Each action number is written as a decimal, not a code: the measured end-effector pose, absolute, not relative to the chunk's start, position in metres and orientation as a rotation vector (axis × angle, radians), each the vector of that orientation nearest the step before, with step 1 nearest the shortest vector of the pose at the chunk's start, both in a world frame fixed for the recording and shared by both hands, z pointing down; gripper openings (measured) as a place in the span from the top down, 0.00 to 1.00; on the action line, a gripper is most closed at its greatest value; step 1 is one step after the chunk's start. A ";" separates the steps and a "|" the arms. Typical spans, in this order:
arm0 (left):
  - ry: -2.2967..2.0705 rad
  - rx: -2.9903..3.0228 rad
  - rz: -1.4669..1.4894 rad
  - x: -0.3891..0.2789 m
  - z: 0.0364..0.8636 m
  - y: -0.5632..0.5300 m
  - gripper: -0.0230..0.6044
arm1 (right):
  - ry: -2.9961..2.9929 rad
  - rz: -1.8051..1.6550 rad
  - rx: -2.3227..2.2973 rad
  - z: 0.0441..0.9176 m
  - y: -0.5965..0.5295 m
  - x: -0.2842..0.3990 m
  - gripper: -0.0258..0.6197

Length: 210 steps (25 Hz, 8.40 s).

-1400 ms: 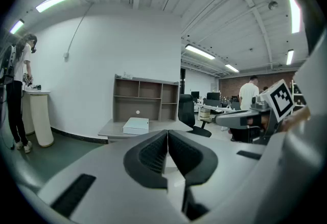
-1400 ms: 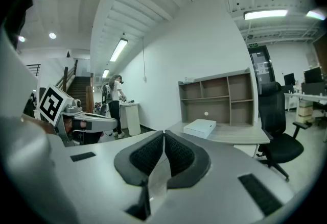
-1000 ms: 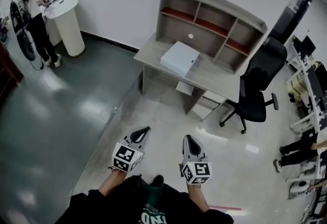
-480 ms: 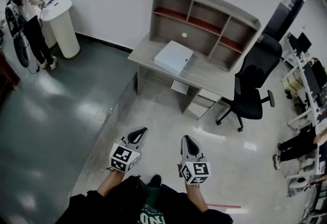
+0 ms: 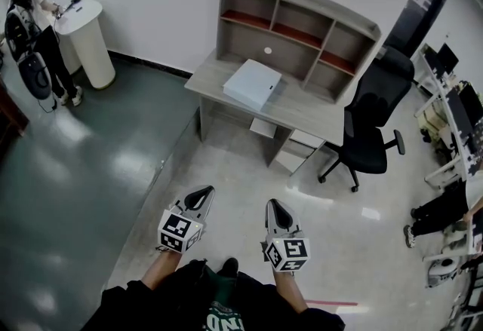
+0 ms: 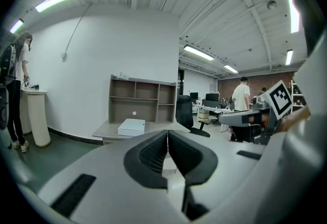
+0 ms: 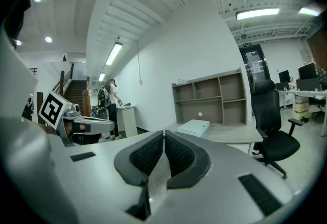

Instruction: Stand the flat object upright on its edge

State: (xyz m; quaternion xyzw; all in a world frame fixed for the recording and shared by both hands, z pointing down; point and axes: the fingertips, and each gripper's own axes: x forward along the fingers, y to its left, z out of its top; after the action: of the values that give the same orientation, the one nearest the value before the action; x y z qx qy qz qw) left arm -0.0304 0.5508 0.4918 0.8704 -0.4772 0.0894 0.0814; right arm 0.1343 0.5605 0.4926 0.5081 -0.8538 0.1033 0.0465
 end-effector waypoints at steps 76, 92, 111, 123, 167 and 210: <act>-1.213 2.685 0.344 -0.052 0.535 0.071 0.94 | -2.533 0.438 1.633 0.534 0.092 0.094 0.90; -1.148 2.681 0.401 -0.005 0.537 -0.118 0.94 | -2.525 0.523 1.622 0.538 -0.102 0.133 0.91; -0.987 2.680 0.505 0.017 0.561 -0.219 0.94 | -2.470 0.724 1.575 0.571 -0.181 0.131 0.90; -0.784 2.648 0.558 0.020 0.585 -0.239 0.77 | -2.389 0.794 1.626 0.588 -0.198 0.137 0.85; -0.485 1.894 0.733 -0.028 0.787 -0.229 0.36 | -1.968 1.831 1.396 0.791 -0.176 0.152 0.57; -0.555 1.947 0.640 -0.024 0.761 -0.225 0.36 | -2.117 1.918 1.367 0.767 -0.180 0.148 0.54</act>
State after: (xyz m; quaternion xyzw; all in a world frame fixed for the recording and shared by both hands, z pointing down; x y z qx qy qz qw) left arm -0.0244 -0.2247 0.7607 0.8006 -0.2284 0.2633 0.4874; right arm 0.1483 -0.1803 0.7672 0.4315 -0.6685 0.6056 -0.0128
